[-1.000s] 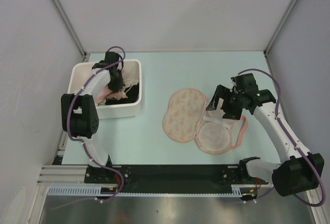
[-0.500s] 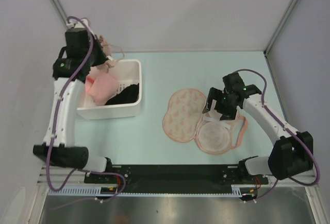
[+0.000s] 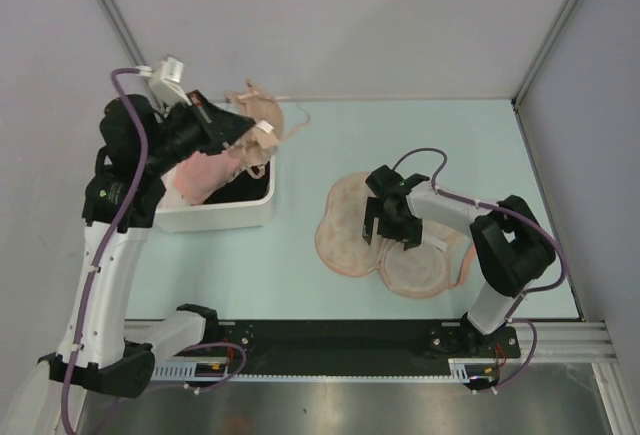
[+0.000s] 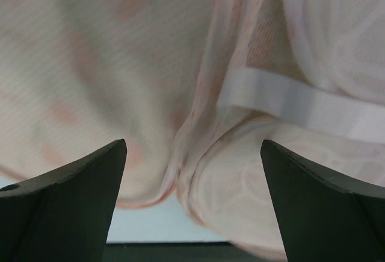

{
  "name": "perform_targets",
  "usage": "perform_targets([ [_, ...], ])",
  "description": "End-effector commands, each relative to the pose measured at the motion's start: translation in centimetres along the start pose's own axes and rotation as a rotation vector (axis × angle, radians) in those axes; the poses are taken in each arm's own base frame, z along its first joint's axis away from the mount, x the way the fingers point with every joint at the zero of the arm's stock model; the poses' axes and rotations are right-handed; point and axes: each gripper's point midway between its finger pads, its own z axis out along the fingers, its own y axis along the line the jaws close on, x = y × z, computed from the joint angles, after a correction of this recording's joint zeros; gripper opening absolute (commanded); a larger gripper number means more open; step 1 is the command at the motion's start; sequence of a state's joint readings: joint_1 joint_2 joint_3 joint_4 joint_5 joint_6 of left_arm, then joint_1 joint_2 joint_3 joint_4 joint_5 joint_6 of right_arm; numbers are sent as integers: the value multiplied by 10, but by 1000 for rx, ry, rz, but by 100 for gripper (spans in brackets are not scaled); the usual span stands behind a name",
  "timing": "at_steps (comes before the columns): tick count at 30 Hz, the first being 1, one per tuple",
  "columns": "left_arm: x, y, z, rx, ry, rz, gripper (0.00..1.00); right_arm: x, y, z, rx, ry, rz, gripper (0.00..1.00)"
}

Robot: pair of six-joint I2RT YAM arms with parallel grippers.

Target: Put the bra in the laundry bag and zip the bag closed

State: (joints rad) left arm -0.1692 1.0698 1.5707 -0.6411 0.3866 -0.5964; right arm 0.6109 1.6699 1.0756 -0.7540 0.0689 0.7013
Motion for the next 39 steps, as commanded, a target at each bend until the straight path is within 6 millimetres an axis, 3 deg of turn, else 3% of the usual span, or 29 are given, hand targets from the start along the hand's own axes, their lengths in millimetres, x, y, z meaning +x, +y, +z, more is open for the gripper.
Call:
perform_targets([
  [1,42,-69,-14,331,150,-8,0,-34,-9,28,115,-131,57,100],
  [3,68,-86,-28,438,214,1,0,-47,-13,44,153,-170,45,100],
  [6,105,-96,-43,559,324,-41,0,-83,-16,59,181,-216,13,100],
  [7,123,-93,-43,573,372,-65,0,-108,-15,55,182,-257,2,100],
  [8,132,-92,-46,583,397,-71,0,-123,-14,56,184,-279,-4,100],
  [9,142,-92,-50,605,438,-81,0,-128,-17,68,199,-267,-24,100],
  [10,161,-86,-48,606,490,-97,0,-152,-18,64,198,-304,-13,100],
  [13,192,-73,-47,597,584,-119,0,-186,-18,66,188,-329,-27,100],
  [15,206,-64,-41,575,610,-120,0,-194,-13,58,161,-313,-40,100],
  [17,224,-48,-34,505,658,-130,0,-194,-3,38,140,-291,-41,100],
  [21,260,0,-5,261,690,-2,1,-164,8,-13,96,-244,-38,100],
  [22,266,7,1,218,684,40,1,-158,12,-42,55,-277,-41,100],
  [23,273,13,6,191,689,85,1,-140,11,-44,44,-254,-52,100],
  [24,295,12,9,184,745,122,2,-129,13,-52,14,-243,-52,100],
  [25,303,21,18,119,741,174,5,-122,12,-77,-29,-272,-47,100],
  [26,313,20,21,114,764,218,16,-105,4,-72,-32,-233,-42,100],
  [27,329,8,18,141,796,267,23,-95,5,-80,-81,-215,-33,100],
  [28,348,18,25,85,835,310,29,-87,3,-85,-104,-208,-24,100],
  [29,359,18,24,85,865,326,42,-70,-4,-92,-147,-188,-10,100],
  [31,377,15,15,108,930,333,52,-57,-11,-98,-188,-169,16,100],
  [32,376,14,13,116,922,336,62,-50,-11,-113,-244,-184,23,100],
  [33,375,16,9,121,917,338,69,-38,-19,-106,-256,-157,30,100],
  [35,356,9,4,147,843,347,82,-21,-3,-126,-414,-155,-2,100],
  [38,344,4,-3,189,810,295,81,18,18,-122,-572,-83,-55,100],
  [39,349,7,-6,191,828,278,80,35,21,-117,-586,-56,-73,100],
])
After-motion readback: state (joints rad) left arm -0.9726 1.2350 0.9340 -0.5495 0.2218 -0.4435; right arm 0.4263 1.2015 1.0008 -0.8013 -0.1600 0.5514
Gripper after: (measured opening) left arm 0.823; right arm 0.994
